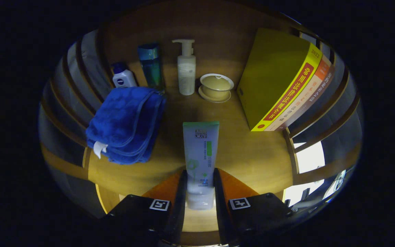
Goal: Pull open the drawer, take out the items inside it, and place them on the countertop above the cabinet.
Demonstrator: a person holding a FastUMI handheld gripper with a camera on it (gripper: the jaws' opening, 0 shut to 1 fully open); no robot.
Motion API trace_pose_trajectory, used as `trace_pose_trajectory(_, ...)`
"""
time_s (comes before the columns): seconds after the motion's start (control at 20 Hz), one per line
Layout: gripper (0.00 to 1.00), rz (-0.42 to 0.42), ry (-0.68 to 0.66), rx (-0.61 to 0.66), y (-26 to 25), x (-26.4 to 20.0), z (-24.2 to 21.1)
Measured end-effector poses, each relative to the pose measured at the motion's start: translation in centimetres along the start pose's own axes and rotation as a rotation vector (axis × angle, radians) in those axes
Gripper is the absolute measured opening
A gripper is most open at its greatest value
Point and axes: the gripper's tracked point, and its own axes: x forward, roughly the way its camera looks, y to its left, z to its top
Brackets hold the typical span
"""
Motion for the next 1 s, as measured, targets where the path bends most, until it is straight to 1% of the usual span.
trace_pose_trajectory(0.25, 0.5, -0.004, 0.008, 0.015, 0.0, 1.7, 0.2)
trace_pose_trajectory(0.3, 0.53, -0.007, 0.007, 0.022, 0.0, 1.9, 0.2)
trace_pose_trajectory(0.4, 0.55, -0.019, -0.01, 0.029, -0.3, 1.6, 0.5)
trace_pose_trajectory(0.5, 0.59, -0.012, -0.028, 0.036, -0.4, 0.9, 0.8)
trace_pose_trajectory(0.6, 0.63, -0.003, -0.048, 0.07, -0.4, 0.3, 0.9)
trace_pose_trajectory(0.75, 0.82, 0.002, -0.061, 0.143, -0.6, -1.4, 0.1)
trace_pose_trajectory(0.9, 1.0, -0.004, -0.115, 0.177, -1.1, -2.6, -0.4)
trace_pose_trajectory(1.0, 1.0, -0.002, -0.153, 0.193, -1.3, -4.0, -0.5)
